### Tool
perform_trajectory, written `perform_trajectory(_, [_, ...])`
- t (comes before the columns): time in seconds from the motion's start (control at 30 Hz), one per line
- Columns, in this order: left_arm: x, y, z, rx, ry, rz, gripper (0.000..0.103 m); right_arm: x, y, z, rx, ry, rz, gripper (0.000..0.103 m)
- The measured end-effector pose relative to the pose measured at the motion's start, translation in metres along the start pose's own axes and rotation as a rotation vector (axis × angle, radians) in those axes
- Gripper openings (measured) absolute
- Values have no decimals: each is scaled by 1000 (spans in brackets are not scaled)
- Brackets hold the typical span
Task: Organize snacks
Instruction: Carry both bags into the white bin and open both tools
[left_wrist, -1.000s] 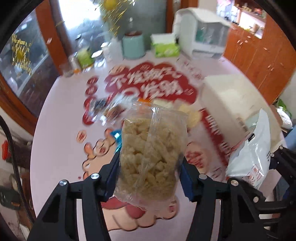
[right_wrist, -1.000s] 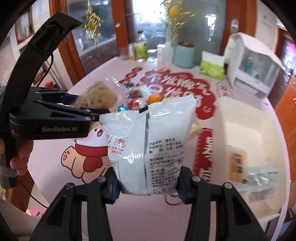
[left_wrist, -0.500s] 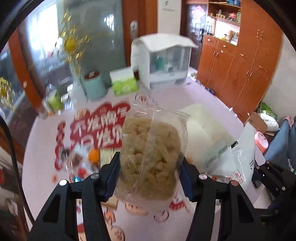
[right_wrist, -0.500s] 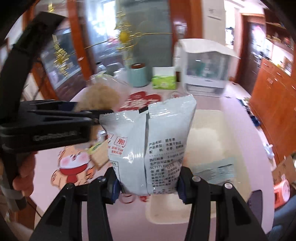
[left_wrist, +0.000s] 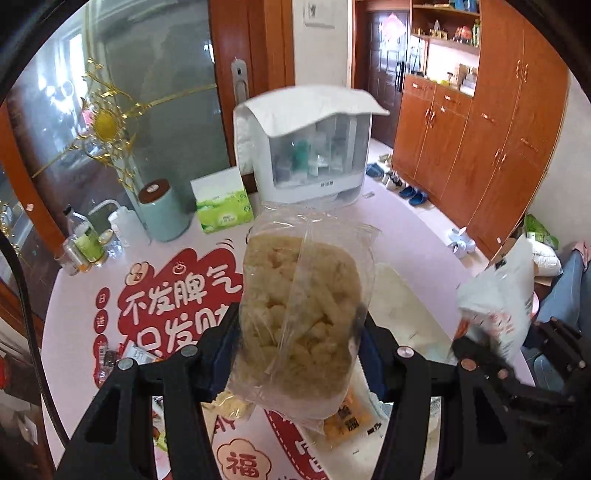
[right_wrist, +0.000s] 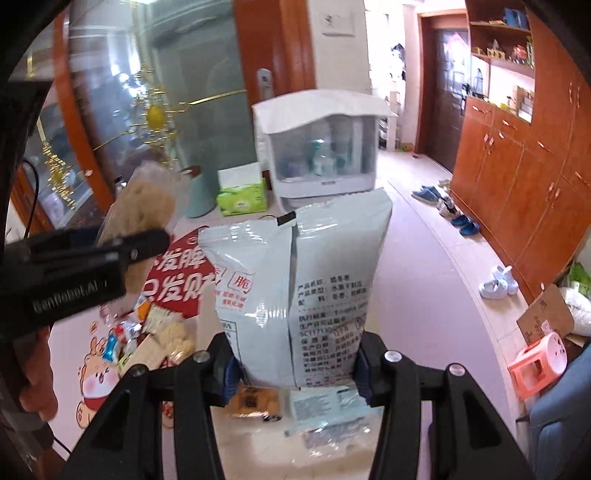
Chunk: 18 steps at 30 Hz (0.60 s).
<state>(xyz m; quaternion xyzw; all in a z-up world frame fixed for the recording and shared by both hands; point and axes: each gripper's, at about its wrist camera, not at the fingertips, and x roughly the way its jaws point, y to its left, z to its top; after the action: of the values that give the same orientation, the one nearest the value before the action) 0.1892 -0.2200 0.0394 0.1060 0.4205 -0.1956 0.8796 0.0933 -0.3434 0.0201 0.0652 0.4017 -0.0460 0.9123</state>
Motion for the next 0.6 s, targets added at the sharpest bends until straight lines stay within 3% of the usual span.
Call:
perform_trajectory(0.33, [66, -18, 11, 1, 87, -31, 59, 58, -28, 16, 89, 132, 6, 52])
perform_trajectory(0.4, [70, -20, 11, -2, 97, -62, 75, 66, -28, 17, 86, 145, 13, 53])
perform_trajectory(0.43, [70, -21, 10, -4, 97, -77, 89, 69, -28, 17, 86, 149, 22, 55])
perform_trajectory(0.47, [68, -21, 10, -10, 88, -87, 93, 72, -28, 17, 89, 154, 18, 56])
perform_trajectory(0.6, [62, -18, 6, -26, 76, -96, 94, 74, -28, 13, 84, 156, -1, 62])
